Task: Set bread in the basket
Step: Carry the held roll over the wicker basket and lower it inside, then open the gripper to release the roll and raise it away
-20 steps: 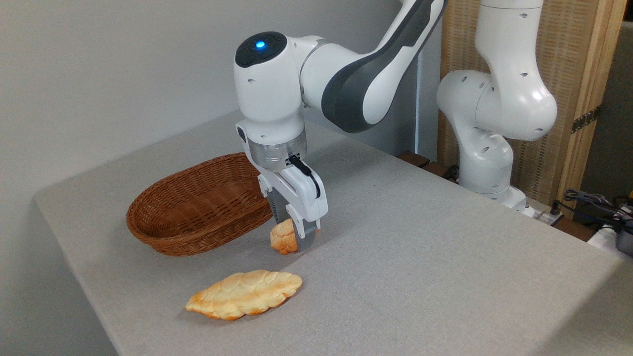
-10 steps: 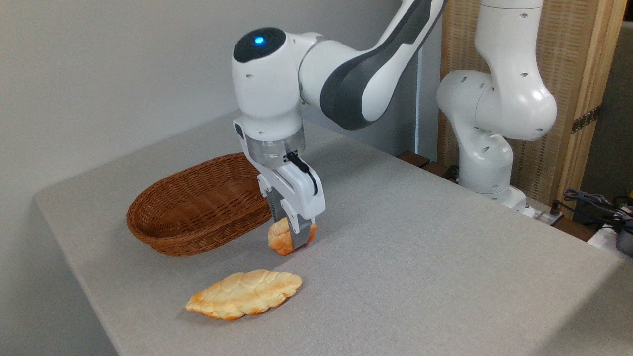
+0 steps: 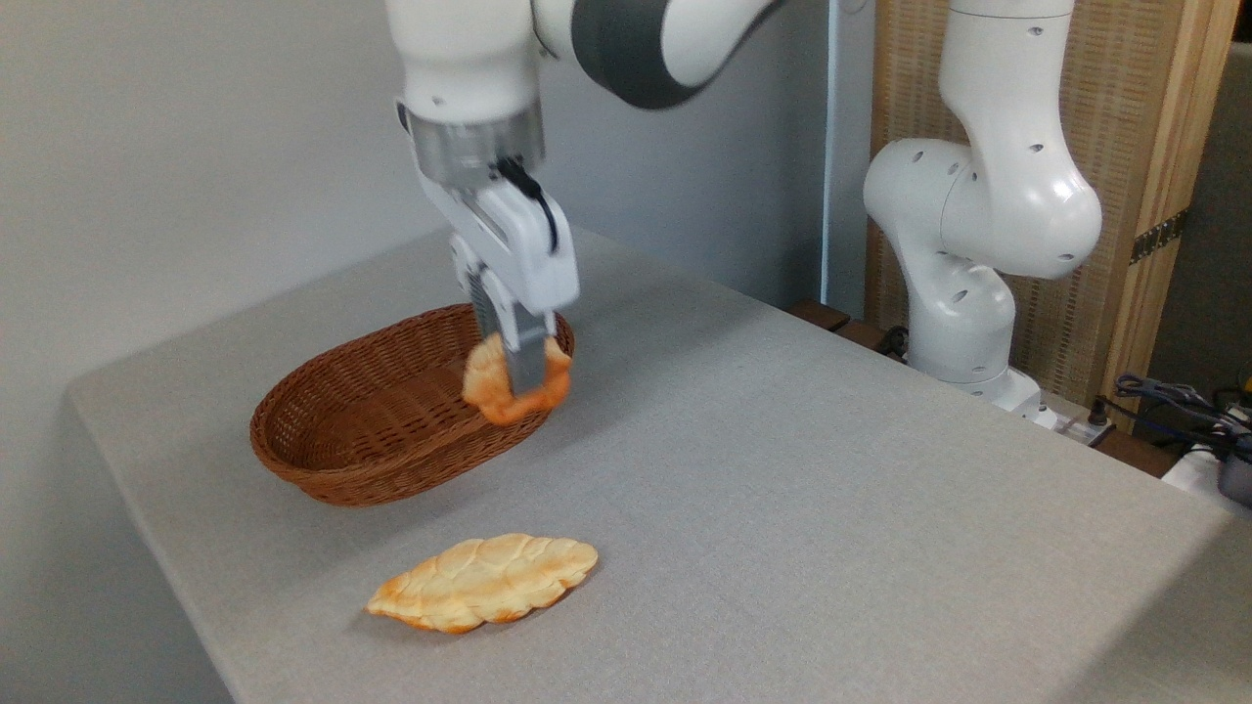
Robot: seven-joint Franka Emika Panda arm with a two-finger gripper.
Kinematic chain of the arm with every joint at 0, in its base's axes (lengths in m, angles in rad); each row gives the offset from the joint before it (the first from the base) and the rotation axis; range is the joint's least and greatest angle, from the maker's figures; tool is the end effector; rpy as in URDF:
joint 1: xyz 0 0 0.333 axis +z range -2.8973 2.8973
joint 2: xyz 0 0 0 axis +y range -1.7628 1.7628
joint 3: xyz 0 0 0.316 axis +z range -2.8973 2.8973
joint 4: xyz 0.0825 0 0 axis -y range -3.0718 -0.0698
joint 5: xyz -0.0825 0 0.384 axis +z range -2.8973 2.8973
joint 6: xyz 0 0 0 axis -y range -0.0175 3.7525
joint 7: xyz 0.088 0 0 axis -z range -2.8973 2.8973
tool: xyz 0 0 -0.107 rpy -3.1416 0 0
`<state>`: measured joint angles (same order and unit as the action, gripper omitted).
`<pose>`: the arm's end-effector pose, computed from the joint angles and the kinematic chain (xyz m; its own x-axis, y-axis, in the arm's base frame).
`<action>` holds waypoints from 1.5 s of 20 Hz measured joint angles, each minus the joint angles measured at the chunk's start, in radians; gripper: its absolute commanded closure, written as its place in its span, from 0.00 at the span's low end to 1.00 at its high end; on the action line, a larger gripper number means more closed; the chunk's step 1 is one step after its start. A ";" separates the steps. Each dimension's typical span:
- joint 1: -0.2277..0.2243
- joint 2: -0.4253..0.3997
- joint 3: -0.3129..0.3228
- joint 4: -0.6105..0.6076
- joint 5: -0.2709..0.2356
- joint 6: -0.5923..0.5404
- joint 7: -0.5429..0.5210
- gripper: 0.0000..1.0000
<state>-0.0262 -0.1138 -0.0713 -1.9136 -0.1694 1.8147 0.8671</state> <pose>0.5247 -0.0668 0.5447 0.6021 -0.7883 0.1266 -0.7984 -0.5950 0.0922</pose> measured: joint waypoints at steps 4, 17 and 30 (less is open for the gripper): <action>-0.025 0.060 -0.097 0.054 0.000 0.049 -0.221 0.23; -0.059 0.215 -0.160 0.103 0.003 0.258 -0.453 0.00; -0.057 0.210 -0.151 0.117 0.039 0.229 -0.451 0.00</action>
<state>-0.0834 0.0959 -0.2227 -1.7961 -0.1307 2.0434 0.4164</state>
